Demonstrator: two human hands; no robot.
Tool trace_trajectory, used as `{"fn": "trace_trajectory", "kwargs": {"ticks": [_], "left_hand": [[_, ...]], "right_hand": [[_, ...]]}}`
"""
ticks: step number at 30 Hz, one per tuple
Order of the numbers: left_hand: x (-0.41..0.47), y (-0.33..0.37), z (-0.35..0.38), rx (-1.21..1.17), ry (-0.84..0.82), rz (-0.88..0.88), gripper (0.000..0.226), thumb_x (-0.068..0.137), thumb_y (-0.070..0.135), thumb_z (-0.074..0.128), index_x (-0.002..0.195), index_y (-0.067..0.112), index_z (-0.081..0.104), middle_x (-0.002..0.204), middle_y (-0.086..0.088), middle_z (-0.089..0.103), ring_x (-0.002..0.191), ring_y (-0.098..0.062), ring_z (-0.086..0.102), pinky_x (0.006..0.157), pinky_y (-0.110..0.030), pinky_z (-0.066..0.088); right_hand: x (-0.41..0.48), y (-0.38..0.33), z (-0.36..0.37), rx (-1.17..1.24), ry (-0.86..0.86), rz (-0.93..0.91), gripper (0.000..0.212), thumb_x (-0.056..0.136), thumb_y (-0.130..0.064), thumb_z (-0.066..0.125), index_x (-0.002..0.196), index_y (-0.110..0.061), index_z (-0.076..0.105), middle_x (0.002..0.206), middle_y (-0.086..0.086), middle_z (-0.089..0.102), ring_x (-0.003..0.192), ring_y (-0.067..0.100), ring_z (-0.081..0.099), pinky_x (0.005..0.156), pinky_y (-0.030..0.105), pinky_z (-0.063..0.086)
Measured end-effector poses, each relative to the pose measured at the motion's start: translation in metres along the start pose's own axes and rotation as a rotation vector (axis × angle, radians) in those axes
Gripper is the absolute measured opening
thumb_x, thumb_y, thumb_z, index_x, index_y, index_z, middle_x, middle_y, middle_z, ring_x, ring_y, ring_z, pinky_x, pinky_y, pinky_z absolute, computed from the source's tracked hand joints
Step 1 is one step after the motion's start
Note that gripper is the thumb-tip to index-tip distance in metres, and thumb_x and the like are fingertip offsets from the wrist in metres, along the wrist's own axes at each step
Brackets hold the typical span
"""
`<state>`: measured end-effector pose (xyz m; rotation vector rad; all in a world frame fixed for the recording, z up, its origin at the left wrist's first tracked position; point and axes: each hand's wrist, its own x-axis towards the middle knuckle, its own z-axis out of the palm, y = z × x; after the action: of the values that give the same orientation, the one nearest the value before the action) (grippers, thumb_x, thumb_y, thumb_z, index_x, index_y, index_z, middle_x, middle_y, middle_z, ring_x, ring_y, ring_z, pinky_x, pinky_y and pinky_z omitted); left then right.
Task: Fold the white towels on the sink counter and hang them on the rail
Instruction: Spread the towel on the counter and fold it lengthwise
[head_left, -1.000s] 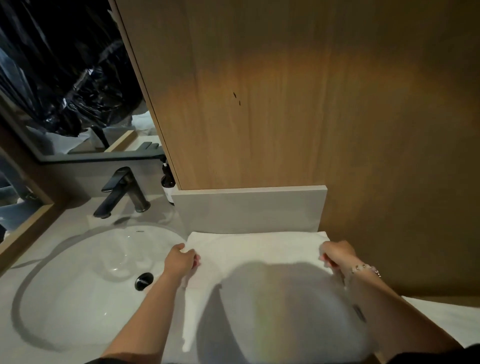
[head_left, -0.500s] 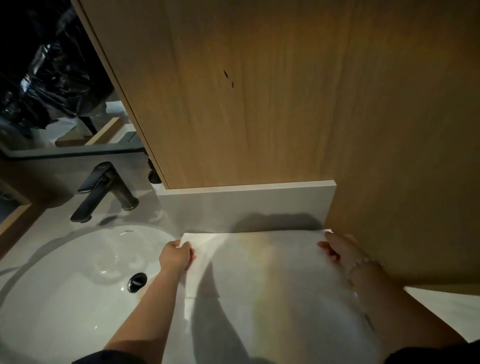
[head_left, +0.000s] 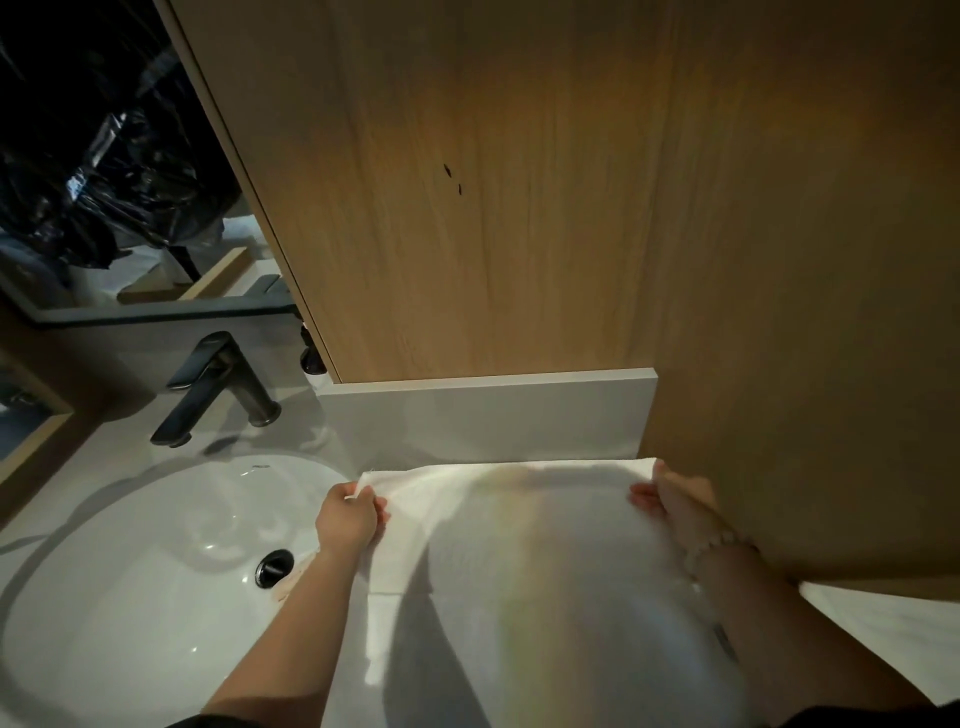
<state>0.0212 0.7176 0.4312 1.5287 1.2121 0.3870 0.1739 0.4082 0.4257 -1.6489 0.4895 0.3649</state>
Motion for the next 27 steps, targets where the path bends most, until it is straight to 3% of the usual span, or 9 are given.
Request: {"fn": "trace_trajectory", "kwargs": {"ticks": [2, 5, 10, 13, 15, 17, 22, 24, 27], "left_hand": [[-0.004, 0.002, -0.002, -0.023, -0.001, 0.012, 0.018, 0.092, 0.011, 0.042, 0.098, 0.002, 0.055, 0.070, -0.005, 0.062, 0.057, -0.020, 0.056, 0.054, -0.027, 0.047], [-0.011, 0.003, -0.007, -0.042, -0.006, 0.048, 0.021, 0.093, 0.011, 0.041, 0.104, -0.002, 0.054, 0.073, -0.004, 0.063, 0.064, -0.021, 0.058, 0.067, -0.031, 0.051], [-0.034, 0.005, -0.020, -0.072, -0.012, 0.125, 0.022, 0.096, 0.010, 0.040, 0.109, -0.001, 0.052, 0.081, -0.004, 0.063, 0.063, -0.017, 0.058, 0.060, -0.025, 0.045], [-0.057, 0.008, -0.031, -0.177, -0.039, 0.155, 0.014, 0.096, 0.008, 0.039, 0.102, 0.004, 0.051, 0.089, -0.010, 0.062, 0.065, -0.019, 0.058, 0.062, -0.026, 0.044], [-0.075, 0.009, -0.039, -0.227, -0.073, 0.193, 0.014, 0.097, 0.006, 0.038, 0.093, 0.007, 0.052, 0.087, -0.011, 0.061, 0.068, -0.019, 0.056, 0.064, -0.026, 0.043], [-0.092, 0.004, -0.051, -0.261, -0.128, 0.223, 0.018, 0.098, 0.006, 0.036, 0.091, 0.011, 0.052, 0.085, -0.007, 0.061, 0.078, -0.019, 0.057, 0.073, -0.030, 0.043], [-0.111, -0.021, -0.082, -0.429, -0.281, 0.104, 0.023, 0.099, 0.010, 0.038, 0.114, 0.013, 0.055, 0.105, -0.001, 0.063, 0.100, -0.018, 0.060, 0.091, -0.035, 0.041], [-0.114, -0.029, -0.091, -0.562, -0.312, -0.015, 0.022, 0.097, 0.013, 0.039, 0.102, 0.013, 0.061, 0.099, -0.003, 0.063, 0.094, -0.019, 0.061, 0.092, -0.036, 0.041], [-0.119, -0.037, -0.094, -0.647, -0.269, -0.147, 0.022, 0.095, 0.023, 0.040, 0.085, 0.014, 0.057, 0.083, -0.004, 0.058, 0.077, -0.022, 0.057, 0.084, -0.037, 0.044]], "right_hand": [[-0.005, -0.005, -0.001, 0.053, 0.019, 0.024, 0.041, 0.096, -0.028, 0.048, 0.068, -0.001, 0.060, 0.046, 0.004, 0.064, 0.038, 0.011, 0.060, 0.056, 0.026, 0.054], [-0.016, -0.013, -0.005, 0.076, 0.046, 0.060, 0.038, 0.094, -0.034, 0.048, 0.069, -0.006, 0.057, 0.061, 0.010, 0.069, 0.061, 0.020, 0.067, 0.073, 0.035, 0.056], [-0.046, -0.016, -0.011, 0.222, 0.027, 0.038, 0.028, 0.093, -0.032, 0.054, 0.076, -0.009, 0.056, 0.070, 0.009, 0.066, 0.062, 0.020, 0.064, 0.066, 0.028, 0.054], [-0.066, -0.011, -0.018, 0.302, 0.028, 0.053, 0.019, 0.090, -0.023, 0.057, 0.076, -0.010, 0.058, 0.052, 0.003, 0.065, 0.041, 0.012, 0.057, 0.043, 0.018, 0.045], [-0.081, -0.008, -0.026, 0.371, 0.010, 0.077, 0.013, 0.089, -0.019, 0.056, 0.080, -0.010, 0.058, 0.055, 0.003, 0.066, 0.037, 0.006, 0.057, 0.039, 0.015, 0.043], [-0.098, -0.002, -0.038, 0.392, -0.015, 0.081, 0.010, 0.091, -0.016, 0.055, 0.094, -0.008, 0.060, 0.072, 0.006, 0.066, 0.049, 0.007, 0.063, 0.044, 0.016, 0.046], [-0.120, 0.023, -0.069, 0.319, -0.068, 0.055, 0.028, 0.094, -0.014, 0.055, 0.122, -0.013, 0.056, 0.108, 0.006, 0.063, 0.087, 0.019, 0.067, 0.084, 0.031, 0.054], [-0.124, 0.033, -0.079, 0.250, -0.072, 0.087, 0.036, 0.092, -0.012, 0.059, 0.127, -0.015, 0.052, 0.112, 0.008, 0.060, 0.088, 0.023, 0.067, 0.081, 0.033, 0.055], [-0.129, 0.044, -0.090, 0.121, -0.096, 0.194, 0.039, 0.088, -0.010, 0.064, 0.125, -0.011, 0.051, 0.118, 0.015, 0.060, 0.086, 0.027, 0.068, 0.057, 0.028, 0.055]]}}
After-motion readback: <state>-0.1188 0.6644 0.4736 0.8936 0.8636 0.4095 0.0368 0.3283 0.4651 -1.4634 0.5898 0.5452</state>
